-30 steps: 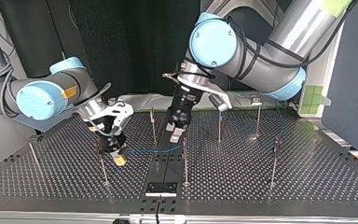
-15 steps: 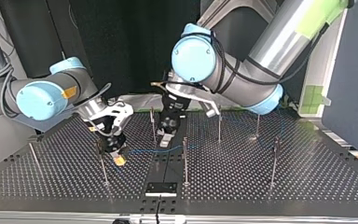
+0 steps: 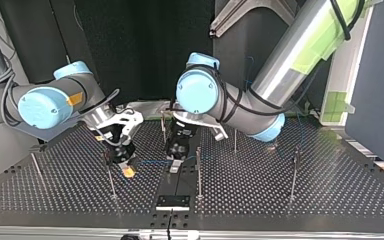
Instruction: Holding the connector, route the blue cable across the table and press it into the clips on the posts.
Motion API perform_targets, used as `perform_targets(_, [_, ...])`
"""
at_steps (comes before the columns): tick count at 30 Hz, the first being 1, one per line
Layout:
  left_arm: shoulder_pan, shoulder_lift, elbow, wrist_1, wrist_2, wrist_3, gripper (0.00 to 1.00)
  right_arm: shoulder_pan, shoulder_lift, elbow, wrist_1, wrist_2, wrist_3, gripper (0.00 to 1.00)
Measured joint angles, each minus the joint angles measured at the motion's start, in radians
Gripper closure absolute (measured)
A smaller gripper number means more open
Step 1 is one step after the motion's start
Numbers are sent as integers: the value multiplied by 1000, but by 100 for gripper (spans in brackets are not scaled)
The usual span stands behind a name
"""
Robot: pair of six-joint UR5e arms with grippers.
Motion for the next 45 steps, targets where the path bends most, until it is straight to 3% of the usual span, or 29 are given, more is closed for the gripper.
perform_targets(8, [-1, -57, 27, 17, -28, -2, 0, 1, 0, 0, 1, -1, -1, 100])
perform_targets(16, [-8, -62, 30, 14, -75, 7, 2, 1, 0, 0, 1, -1, -1, 100])
perform_targets(17, [-9, -62, 30, 14, -81, 9, 17, 1, 0, 0, 1, -1, -1, 100])
perform_targets(18, [-10, -62, 30, 14, -84, 10, 17, 0, 1, 0, 1, -1, -1, 100])
perform_targets(19, [-12, -62, 30, 14, -86, 12, 27, 0, 1, 0, 1, -1, -1, 100])
perform_targets(21, [-15, -62, 30, 15, -90, 18, 27, 0, 1, 0, 0, -1, -1, 100])
perform_targets(22, [-17, -63, 30, 15, -91, 21, 58, 0, 1, 0, 0, 0, -1, 100])
perform_targets(23, [-20, -63, 30, 15, -93, 26, 70, 0, 1, 0, 0, 0, -1, 100])
perform_targets(24, [-22, -63, 30, 16, -96, 30, 70, -1, 1, 0, 0, 0, -1, 100])
perform_targets(26, [-27, -63, 30, 18, -107, 38, 99, -1, 2, 0, 1, -1, -1, 100])
perform_targets(39, [-67, -62, 26, -24, -211, 57, 99, -2, 4, 24, 0, 2, -1, 100])
perform_targets(45, [-95, -59, -17, -28, -267, 68, 99, 3, 5, 52, 0, 3, -5, 100])
